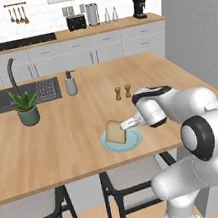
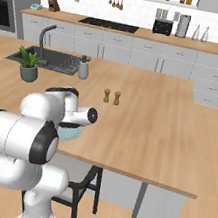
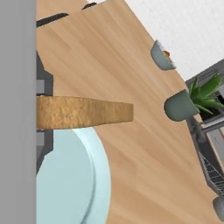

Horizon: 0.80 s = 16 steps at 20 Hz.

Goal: Start the toaster. Once the lever pops up, take the bread to the plate on the dining counter.

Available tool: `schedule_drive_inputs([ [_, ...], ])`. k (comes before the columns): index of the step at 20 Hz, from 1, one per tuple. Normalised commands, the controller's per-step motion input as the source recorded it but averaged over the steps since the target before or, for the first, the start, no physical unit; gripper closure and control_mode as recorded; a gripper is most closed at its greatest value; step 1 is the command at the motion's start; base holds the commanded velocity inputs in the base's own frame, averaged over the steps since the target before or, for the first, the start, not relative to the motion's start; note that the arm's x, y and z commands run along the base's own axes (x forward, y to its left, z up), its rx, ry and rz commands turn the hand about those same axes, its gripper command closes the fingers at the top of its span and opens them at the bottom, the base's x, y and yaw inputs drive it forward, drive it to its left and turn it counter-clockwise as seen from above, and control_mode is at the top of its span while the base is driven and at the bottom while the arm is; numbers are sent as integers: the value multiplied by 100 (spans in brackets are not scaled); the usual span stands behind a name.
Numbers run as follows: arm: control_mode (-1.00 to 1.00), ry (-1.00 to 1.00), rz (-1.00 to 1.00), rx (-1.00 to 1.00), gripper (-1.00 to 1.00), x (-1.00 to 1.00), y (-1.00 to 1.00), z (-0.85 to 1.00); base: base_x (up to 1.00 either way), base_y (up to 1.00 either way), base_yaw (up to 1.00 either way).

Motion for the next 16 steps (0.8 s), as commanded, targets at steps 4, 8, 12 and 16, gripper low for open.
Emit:
schedule_drive_inputs([
  [4,-100,0,-4,0,100,6,1,-43,0,0,0],
  [8,-100,0,-5,0,100,4,0,-38,0,0,0],
  [12,-100,0,-6,0,-100,-3,0,-28,0,0,0],
  [16,-100,0,-11,-1,-100,-33,0,-10,0,0,0],
])
